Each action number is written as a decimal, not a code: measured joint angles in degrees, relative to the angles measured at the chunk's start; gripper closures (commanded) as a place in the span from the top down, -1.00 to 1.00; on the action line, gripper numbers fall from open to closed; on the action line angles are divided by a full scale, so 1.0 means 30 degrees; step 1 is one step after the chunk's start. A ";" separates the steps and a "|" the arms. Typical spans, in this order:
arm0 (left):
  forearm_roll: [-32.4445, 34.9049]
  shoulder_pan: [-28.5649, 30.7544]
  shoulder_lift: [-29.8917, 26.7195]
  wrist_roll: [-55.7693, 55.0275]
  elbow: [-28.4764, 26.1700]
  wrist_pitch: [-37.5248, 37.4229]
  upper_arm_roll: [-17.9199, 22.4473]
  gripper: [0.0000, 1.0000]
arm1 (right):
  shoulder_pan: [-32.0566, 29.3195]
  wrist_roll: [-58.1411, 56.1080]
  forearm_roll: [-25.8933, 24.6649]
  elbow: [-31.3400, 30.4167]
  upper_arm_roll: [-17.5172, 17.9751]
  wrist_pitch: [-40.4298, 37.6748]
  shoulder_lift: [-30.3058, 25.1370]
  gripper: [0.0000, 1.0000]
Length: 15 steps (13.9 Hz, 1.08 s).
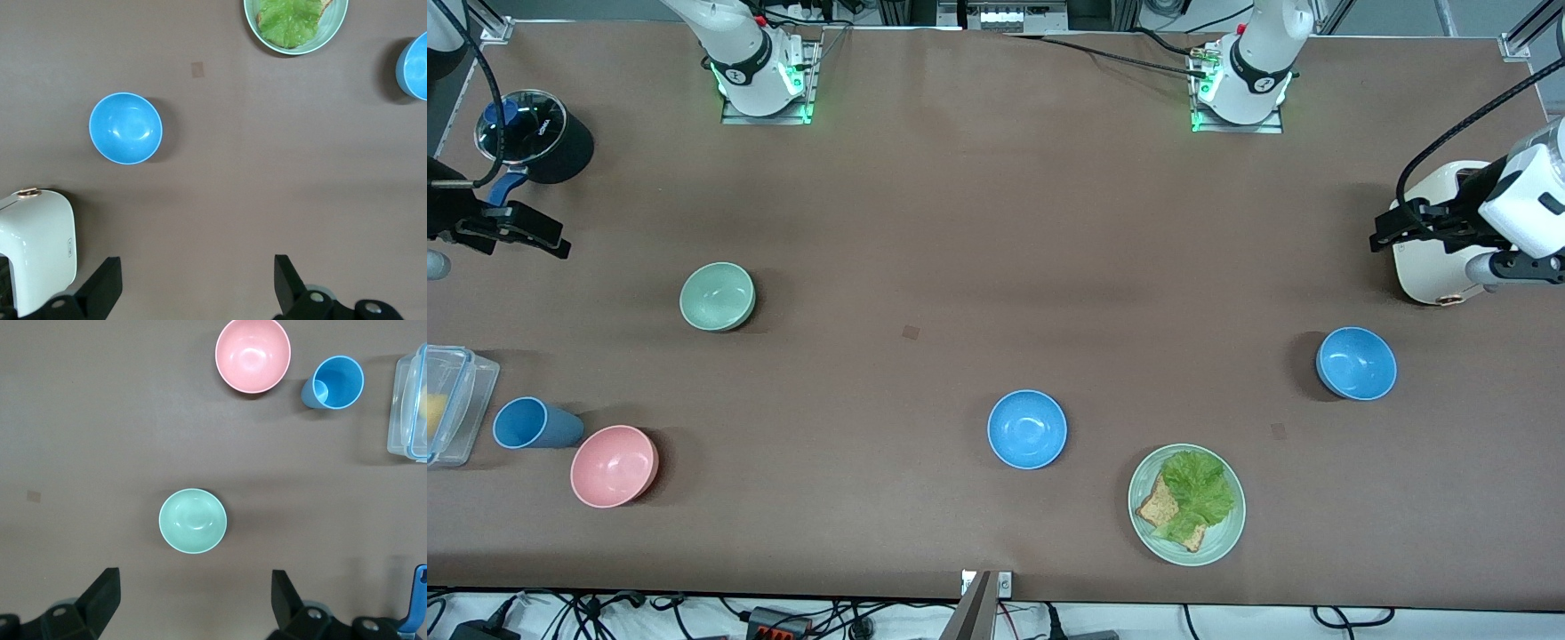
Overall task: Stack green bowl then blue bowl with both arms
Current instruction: 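Reach the right gripper down to the pale green bowl rim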
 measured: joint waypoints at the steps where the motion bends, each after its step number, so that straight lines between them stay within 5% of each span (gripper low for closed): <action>1: -0.0124 -0.0007 -0.0004 -0.0001 0.0077 -0.0070 -0.0008 1.00 | 0.0000 -0.0003 0.0000 -0.0229 0.0000 0.0016 -0.0178 1.00; 10: -0.0488 0.0213 0.0647 -0.0196 0.0512 -0.0257 0.0165 1.00 | -0.0001 -0.0016 -0.0001 -0.1096 0.0023 0.0035 -0.0223 1.00; 15: -0.0132 0.0211 0.0786 -0.0200 0.0607 -0.0253 0.0129 1.00 | -0.0034 -0.0011 -0.0017 -0.2248 0.0011 0.1479 0.3391 1.00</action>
